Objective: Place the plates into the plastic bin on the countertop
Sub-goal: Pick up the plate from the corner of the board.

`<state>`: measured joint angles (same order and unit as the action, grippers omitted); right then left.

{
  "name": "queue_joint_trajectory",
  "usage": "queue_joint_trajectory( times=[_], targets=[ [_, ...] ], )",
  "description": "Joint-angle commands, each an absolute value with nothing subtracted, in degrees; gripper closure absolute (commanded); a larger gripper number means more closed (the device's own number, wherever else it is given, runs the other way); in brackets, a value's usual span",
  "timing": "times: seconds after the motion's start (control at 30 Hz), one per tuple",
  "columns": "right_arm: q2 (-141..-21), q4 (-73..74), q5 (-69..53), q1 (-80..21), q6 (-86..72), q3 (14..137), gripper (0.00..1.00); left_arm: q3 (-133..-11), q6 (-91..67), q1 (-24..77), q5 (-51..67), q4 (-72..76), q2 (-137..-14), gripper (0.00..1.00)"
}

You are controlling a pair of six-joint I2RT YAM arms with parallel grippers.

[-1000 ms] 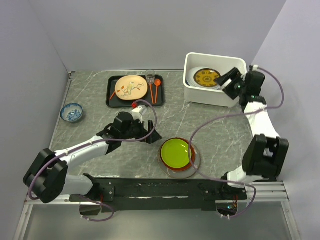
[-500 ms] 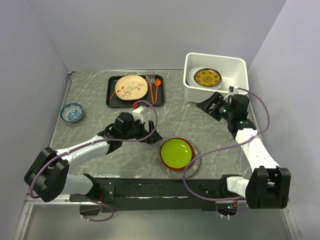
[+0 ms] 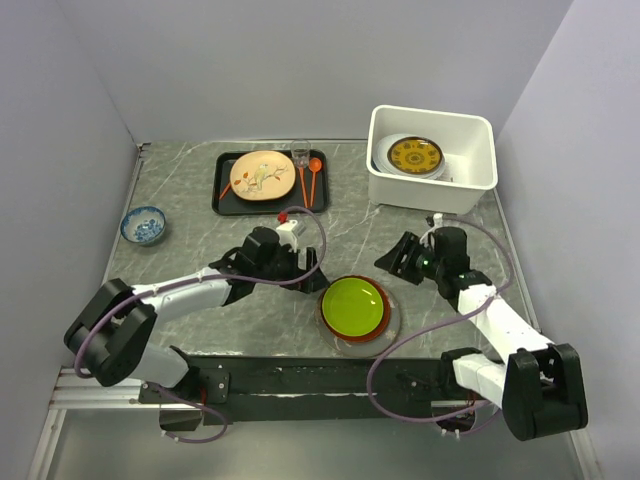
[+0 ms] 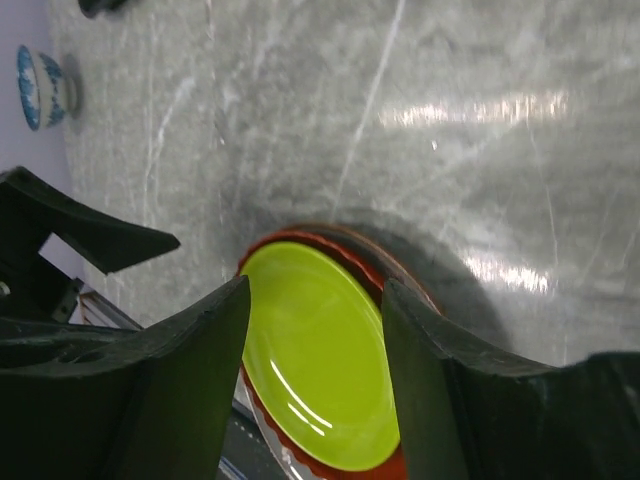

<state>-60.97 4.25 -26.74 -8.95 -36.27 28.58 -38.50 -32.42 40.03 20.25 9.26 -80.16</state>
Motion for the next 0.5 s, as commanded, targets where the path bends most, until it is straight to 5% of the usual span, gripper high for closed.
queue_joint_trajectory(
  times=[0.0,0.47],
  targets=[
    [-57.8,2.8,-24.9,-10.5,-37.4,26.8,0.41,-41.0,-32.6,40.9,22.0,12.3,-81.6,0.06],
    [-46.7,8.3,-20.9,-15.7,-41.3,18.9,0.49,-42.2,-32.9,41.3,22.4,13.6,-83.6,0.05]
  ],
)
